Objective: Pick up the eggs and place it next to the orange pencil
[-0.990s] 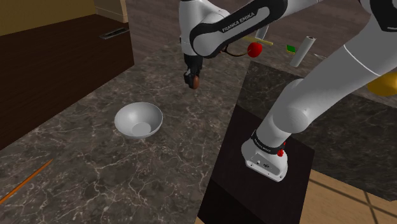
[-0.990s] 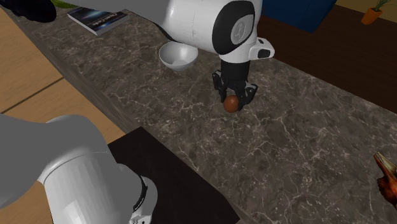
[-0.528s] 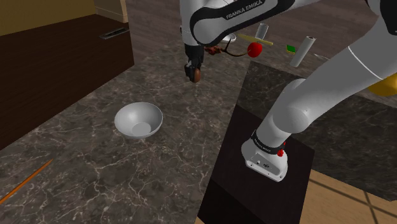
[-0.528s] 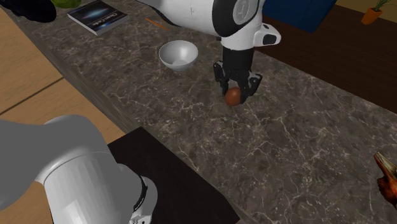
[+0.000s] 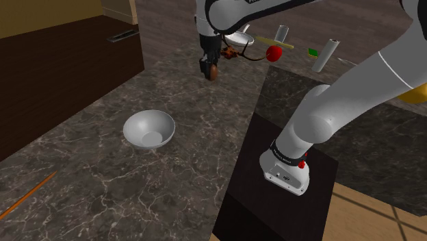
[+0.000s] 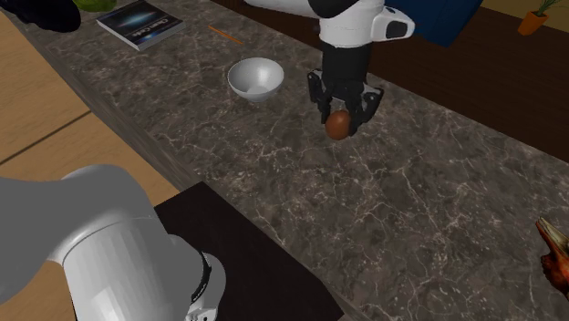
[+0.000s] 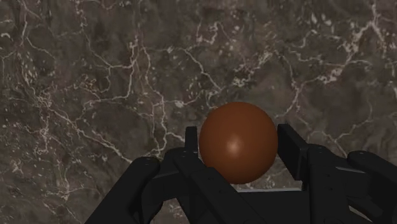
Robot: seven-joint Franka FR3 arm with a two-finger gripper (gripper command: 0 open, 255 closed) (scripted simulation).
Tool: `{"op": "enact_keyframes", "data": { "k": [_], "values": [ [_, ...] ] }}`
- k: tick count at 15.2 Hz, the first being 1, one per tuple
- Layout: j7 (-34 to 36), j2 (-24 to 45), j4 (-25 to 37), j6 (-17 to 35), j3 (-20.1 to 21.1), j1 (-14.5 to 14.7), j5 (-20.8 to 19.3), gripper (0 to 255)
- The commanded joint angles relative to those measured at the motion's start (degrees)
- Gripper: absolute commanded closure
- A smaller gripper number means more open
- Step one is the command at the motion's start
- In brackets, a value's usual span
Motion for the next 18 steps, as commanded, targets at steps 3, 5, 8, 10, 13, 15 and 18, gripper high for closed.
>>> {"op": "enact_keyframes", "data": {
  "k": [3,5,8,10,13,15,18],
  "values": [
    [-0.63,-0.98,2.33,-3.28,-0.06,0.07,0.28,255],
    [-0.84,-1.27,3.24,-4.46,-0.07,0.08,0.36,255],
    [3.26,1.69,5.49,-4.41,2.85,1.70,1.49,255],
    [5.99,3.92,7.31,-4.42,4.74,2.71,2.04,255],
    [10.10,7.66,10.53,-4.53,7.48,4.14,2.49,255],
    [12.86,10.39,12.99,-4.71,9.22,5.05,2.52,255],
    [17.02,14.84,17.18,-5.16,11.64,6.46,2.15,255]
  ]
}}
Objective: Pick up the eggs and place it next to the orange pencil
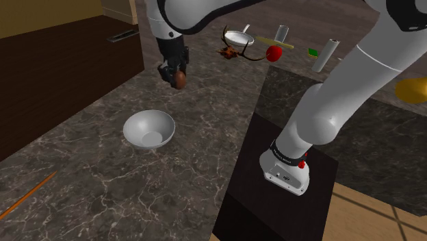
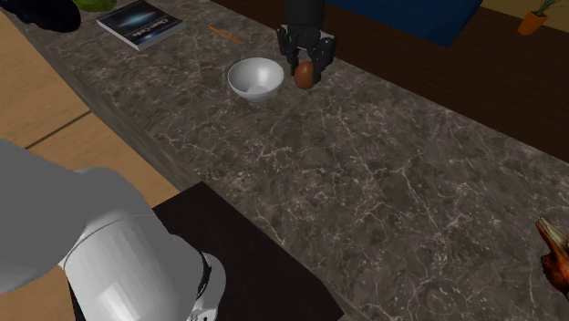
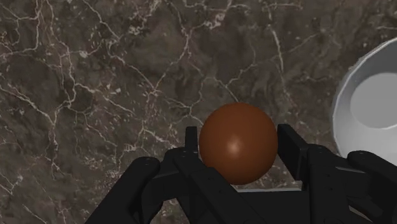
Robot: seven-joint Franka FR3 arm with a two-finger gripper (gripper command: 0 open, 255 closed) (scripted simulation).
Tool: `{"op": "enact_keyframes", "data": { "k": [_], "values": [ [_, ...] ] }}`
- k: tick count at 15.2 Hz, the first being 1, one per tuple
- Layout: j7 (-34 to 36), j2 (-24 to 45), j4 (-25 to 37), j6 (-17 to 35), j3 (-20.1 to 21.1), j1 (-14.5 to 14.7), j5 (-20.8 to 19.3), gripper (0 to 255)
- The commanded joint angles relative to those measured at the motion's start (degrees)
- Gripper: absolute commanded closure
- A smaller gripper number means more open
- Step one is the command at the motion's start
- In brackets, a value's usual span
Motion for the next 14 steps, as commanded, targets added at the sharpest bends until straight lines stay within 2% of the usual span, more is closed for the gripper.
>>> {"op": "enact_keyframes", "data": {
  "k": [1,8,14],
  "values": [
    [3.00,3.27,3.41,-0.67,1.68,1.03,-0.37,255],
    [12.50,15.53,16.12,-3.28,5.84,5.32,-3.46,255],
    [19.53,27.66,30.43,-7.51,7.57,10.81,-7.36,255]
  ]
}}
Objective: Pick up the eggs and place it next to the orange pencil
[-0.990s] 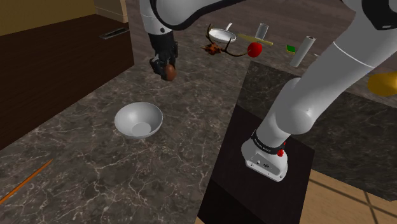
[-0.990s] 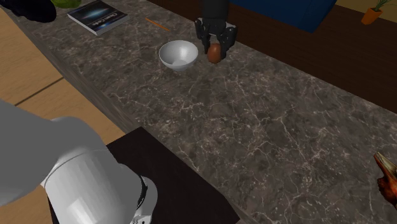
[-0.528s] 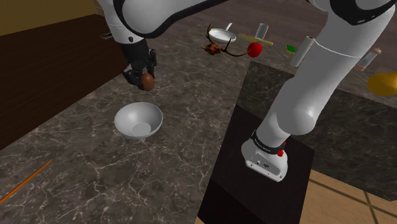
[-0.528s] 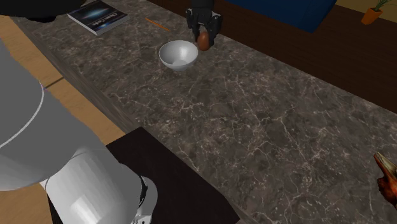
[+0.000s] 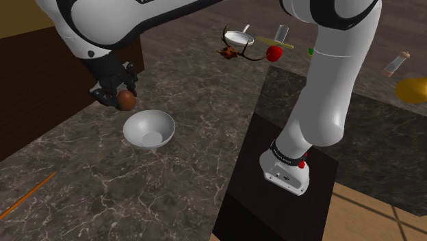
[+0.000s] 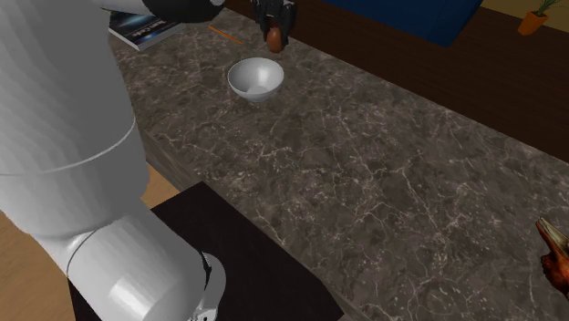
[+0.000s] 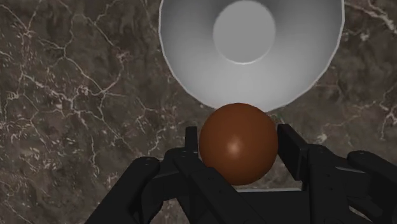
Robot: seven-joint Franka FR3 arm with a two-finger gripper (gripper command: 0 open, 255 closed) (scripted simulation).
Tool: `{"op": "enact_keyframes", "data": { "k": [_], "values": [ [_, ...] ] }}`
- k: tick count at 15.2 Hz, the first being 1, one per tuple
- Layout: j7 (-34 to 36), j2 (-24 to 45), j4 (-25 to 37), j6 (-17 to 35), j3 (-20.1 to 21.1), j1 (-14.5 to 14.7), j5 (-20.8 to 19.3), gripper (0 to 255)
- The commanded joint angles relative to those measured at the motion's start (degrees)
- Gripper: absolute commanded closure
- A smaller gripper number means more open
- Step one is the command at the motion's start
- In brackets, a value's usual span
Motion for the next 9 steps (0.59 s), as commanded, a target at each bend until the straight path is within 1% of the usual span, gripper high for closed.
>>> {"op": "enact_keyframes", "data": {
  "k": [1,4,6,9],
  "values": [
    [2.21,4.26,5.13,-1.51,0.32,2.13,-1.36,255],
    [4.73,11.17,14.51,-4.77,0.36,5.86,-3.39,255],
    [5.98,16.22,21.90,-7.45,0.10,8.73,-4.70,255],
    [6.95,25.15,36.09,-12.81,-0.74,13.89,-6.66,255]
  ]
}}
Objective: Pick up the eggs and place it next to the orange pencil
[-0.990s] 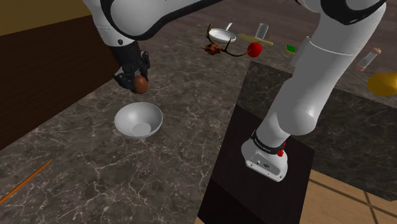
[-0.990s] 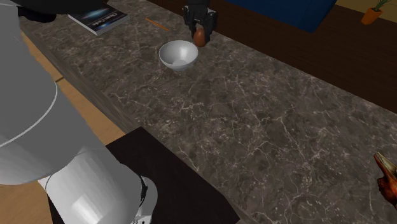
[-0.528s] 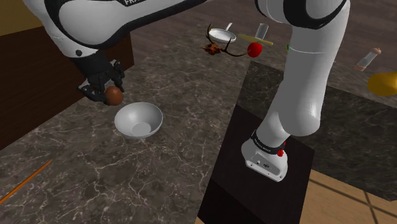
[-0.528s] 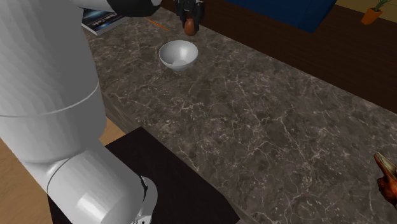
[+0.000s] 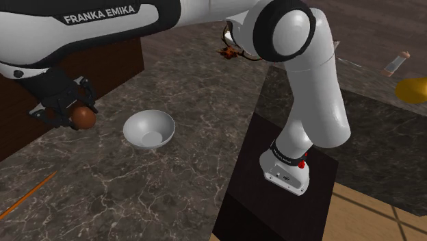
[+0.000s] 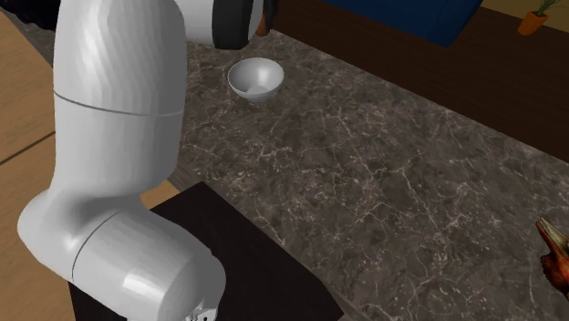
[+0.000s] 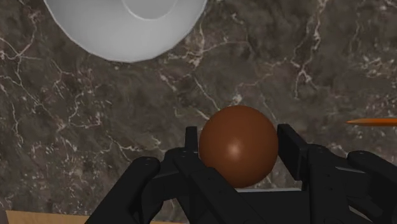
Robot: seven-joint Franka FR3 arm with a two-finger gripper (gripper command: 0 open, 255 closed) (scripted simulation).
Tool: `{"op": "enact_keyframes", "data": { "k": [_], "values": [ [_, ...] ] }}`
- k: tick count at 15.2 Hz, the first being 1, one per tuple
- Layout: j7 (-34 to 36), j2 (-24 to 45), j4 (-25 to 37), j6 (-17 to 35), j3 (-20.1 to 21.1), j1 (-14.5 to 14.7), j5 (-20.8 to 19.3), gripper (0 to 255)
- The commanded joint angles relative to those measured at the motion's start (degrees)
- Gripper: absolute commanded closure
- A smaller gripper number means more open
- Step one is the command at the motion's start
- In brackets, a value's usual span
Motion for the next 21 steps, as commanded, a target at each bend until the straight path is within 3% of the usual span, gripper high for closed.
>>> {"op": "enact_keyframes", "data": {
  "k": [1,2,13,21],
  "values": [
    [0.33,7.49,12.45,-4.86,-0.81,4.26,-1.50,255],
    [-0.49,14.59,25.14,-9.91,-1.83,8.13,-2.60,255],
    [1.58,12.60,12.57,-0.02,-1.54,5.50,-2.39,255],
    [1.82,12.71,11.38,1.20,-1.56,5.29,-2.46,255]
  ]
}}
